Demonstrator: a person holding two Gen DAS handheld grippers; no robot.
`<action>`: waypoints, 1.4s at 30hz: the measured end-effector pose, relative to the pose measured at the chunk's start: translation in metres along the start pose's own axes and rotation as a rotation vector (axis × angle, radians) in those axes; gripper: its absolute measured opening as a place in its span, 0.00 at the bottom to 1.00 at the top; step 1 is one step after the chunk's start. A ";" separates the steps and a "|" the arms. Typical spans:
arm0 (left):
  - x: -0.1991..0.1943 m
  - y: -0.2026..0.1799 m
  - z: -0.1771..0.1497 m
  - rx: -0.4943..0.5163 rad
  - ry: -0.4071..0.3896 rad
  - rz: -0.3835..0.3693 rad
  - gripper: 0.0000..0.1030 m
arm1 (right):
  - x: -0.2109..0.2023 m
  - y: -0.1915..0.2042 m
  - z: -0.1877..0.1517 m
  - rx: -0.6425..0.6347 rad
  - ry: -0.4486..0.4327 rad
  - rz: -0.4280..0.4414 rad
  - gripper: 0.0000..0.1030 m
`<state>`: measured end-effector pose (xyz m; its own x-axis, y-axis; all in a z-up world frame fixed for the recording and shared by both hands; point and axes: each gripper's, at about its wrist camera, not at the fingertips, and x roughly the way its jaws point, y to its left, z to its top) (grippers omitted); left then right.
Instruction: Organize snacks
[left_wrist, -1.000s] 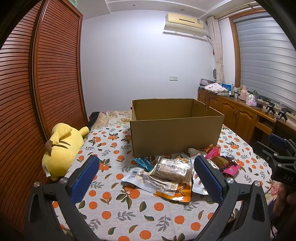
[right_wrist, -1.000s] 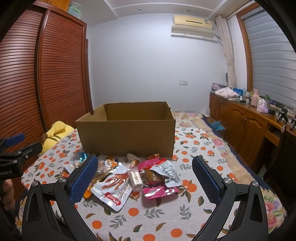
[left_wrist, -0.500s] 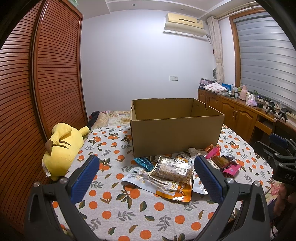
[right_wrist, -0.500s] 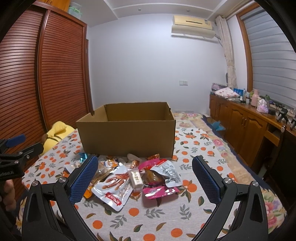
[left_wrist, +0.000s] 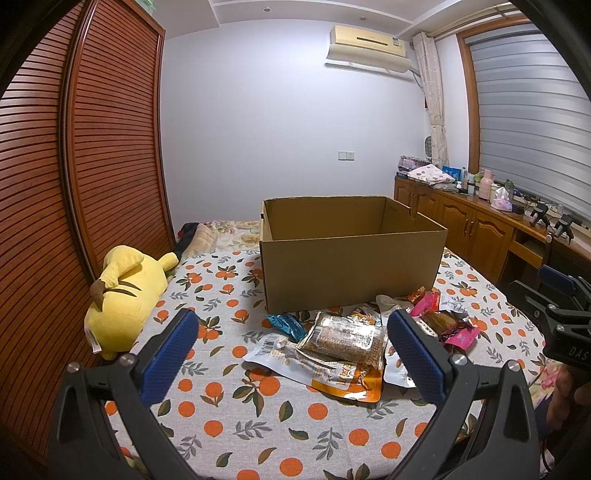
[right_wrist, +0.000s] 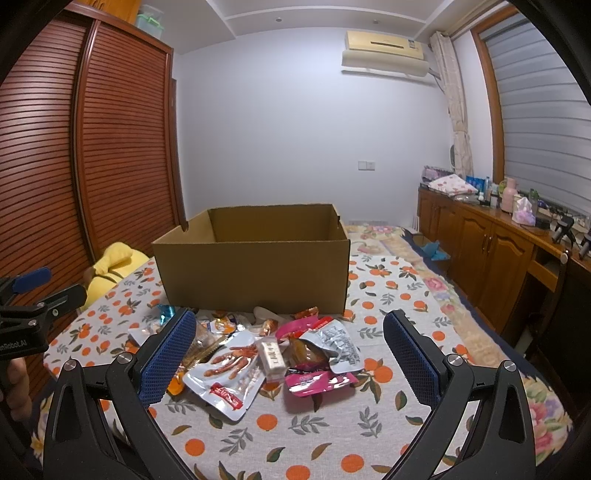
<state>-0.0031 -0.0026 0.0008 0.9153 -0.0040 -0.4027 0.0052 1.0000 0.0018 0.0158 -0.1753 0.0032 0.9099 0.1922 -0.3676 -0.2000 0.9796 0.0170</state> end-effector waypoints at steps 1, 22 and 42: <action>0.000 0.000 0.000 0.000 -0.001 0.000 1.00 | 0.000 0.000 0.000 -0.001 0.000 -0.001 1.00; 0.011 0.004 -0.006 0.000 0.041 -0.017 1.00 | 0.008 -0.006 -0.003 0.000 0.019 -0.003 1.00; 0.045 0.015 -0.021 -0.005 0.118 -0.051 1.00 | 0.065 -0.055 -0.010 -0.028 0.176 0.080 0.97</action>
<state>0.0296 0.0118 -0.0365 0.8601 -0.0546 -0.5072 0.0481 0.9985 -0.0261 0.0825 -0.2172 -0.0309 0.8135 0.2541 -0.5230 -0.2819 0.9591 0.0276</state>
